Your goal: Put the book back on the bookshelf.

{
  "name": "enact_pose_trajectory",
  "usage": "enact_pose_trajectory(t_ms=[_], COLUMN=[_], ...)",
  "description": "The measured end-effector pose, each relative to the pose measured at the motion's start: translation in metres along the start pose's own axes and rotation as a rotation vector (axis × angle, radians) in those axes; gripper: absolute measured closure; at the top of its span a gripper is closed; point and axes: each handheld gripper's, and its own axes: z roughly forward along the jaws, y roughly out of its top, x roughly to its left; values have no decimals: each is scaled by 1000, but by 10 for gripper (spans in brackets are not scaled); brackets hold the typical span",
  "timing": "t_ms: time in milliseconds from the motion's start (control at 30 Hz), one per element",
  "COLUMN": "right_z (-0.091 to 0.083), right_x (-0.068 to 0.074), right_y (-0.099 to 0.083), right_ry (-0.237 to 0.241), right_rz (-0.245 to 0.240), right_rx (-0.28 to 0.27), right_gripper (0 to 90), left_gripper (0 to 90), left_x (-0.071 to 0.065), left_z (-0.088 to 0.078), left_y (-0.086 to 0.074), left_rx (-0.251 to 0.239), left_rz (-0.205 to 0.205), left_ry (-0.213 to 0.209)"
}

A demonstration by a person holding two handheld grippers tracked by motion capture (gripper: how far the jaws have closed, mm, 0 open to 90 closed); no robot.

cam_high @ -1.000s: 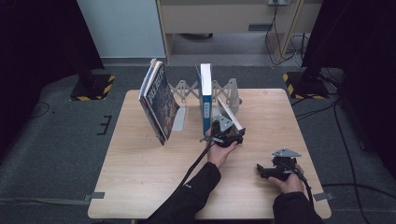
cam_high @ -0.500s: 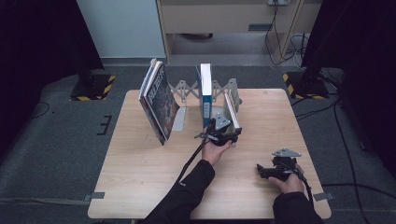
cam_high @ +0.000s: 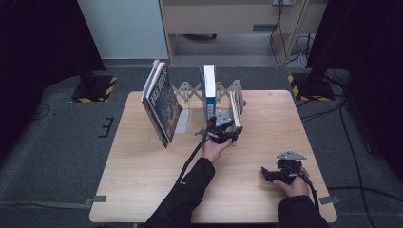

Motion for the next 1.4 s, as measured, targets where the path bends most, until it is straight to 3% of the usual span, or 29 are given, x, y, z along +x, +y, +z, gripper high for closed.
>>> enact_pose_trajectory(t_ms=[100,433,767,1400], right_z=[0,0,0,0], right_x=[0,0,0,0], right_y=[0,0,0,0], right_ry=[0,0,0,-2], right_rz=[1,1,-1,1], right_rx=[0,0,0,0], right_gripper=[23,23,23,23], left_gripper=[423,527,549,496], left_x=[-1,1,1,8], left_z=[-3,-10,-1,7], left_y=[-4,-17,-10,-2], left_rx=[-3,1,28,52], left_rz=[0,-10,26,9], left_ry=[-14,-20,-16,32])
